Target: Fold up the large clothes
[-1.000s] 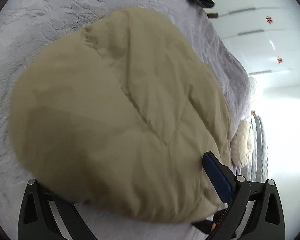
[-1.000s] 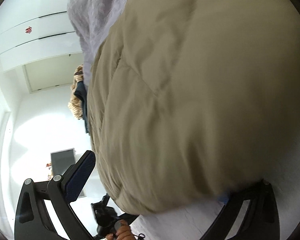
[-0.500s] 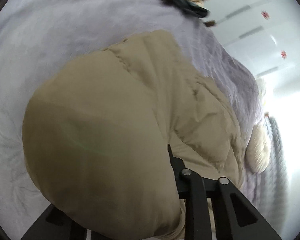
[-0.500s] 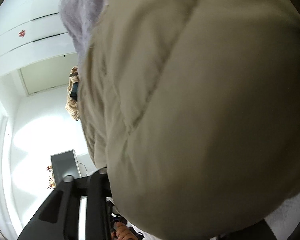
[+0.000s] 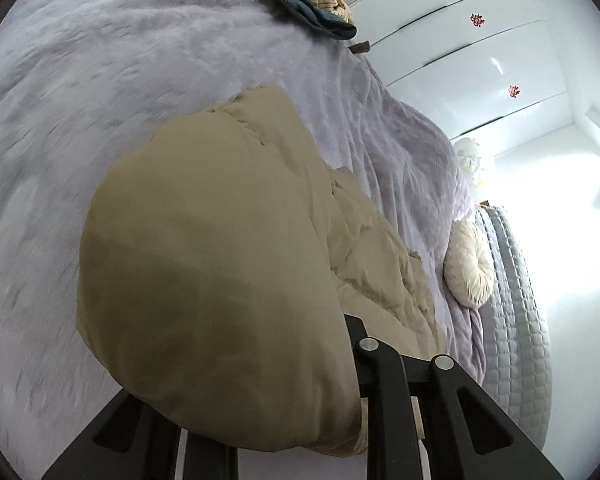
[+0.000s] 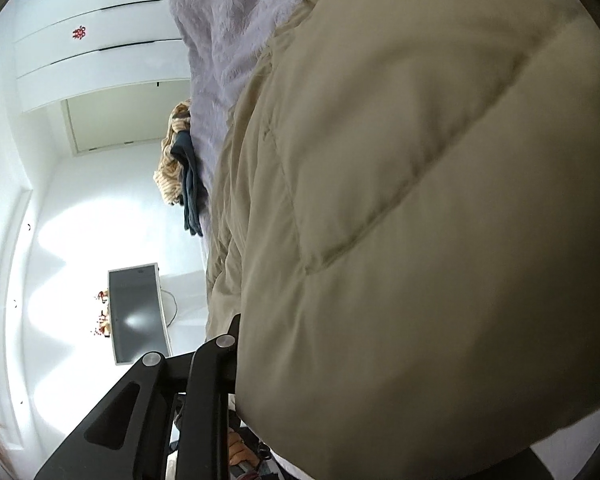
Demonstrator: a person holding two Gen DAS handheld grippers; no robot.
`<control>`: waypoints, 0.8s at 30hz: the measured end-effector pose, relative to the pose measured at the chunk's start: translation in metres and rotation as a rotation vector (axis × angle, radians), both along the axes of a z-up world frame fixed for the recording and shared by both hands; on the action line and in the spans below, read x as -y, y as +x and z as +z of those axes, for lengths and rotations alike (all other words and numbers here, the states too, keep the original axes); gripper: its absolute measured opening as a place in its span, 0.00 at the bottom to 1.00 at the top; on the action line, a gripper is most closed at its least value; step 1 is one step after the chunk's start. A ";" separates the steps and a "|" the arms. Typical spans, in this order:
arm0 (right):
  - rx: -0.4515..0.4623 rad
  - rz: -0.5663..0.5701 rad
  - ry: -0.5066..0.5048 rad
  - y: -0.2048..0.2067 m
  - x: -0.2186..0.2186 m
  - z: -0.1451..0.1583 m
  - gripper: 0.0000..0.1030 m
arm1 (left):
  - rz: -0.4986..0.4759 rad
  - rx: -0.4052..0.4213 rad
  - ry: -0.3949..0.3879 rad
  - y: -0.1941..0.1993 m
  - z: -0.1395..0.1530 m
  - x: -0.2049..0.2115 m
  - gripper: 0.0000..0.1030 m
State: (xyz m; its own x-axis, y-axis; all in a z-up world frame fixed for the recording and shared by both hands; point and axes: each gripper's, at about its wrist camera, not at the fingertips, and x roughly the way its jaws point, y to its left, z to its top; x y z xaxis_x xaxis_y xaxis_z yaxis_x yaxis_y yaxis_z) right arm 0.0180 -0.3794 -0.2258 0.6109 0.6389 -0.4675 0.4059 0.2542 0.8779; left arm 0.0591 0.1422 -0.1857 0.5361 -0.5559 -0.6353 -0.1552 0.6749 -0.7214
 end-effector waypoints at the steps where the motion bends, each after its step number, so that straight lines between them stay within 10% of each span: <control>1: -0.003 0.003 0.000 -0.012 -0.002 0.000 0.25 | -0.002 -0.011 -0.006 -0.012 -0.001 -0.002 0.22; 16: -0.169 0.024 -0.001 -0.098 0.009 -0.040 0.39 | -0.055 -0.214 -0.024 -0.138 -0.052 -0.021 0.23; 24: -0.284 0.020 -0.093 -0.111 0.008 -0.018 0.58 | -0.123 -0.310 0.215 -0.143 -0.024 -0.019 0.50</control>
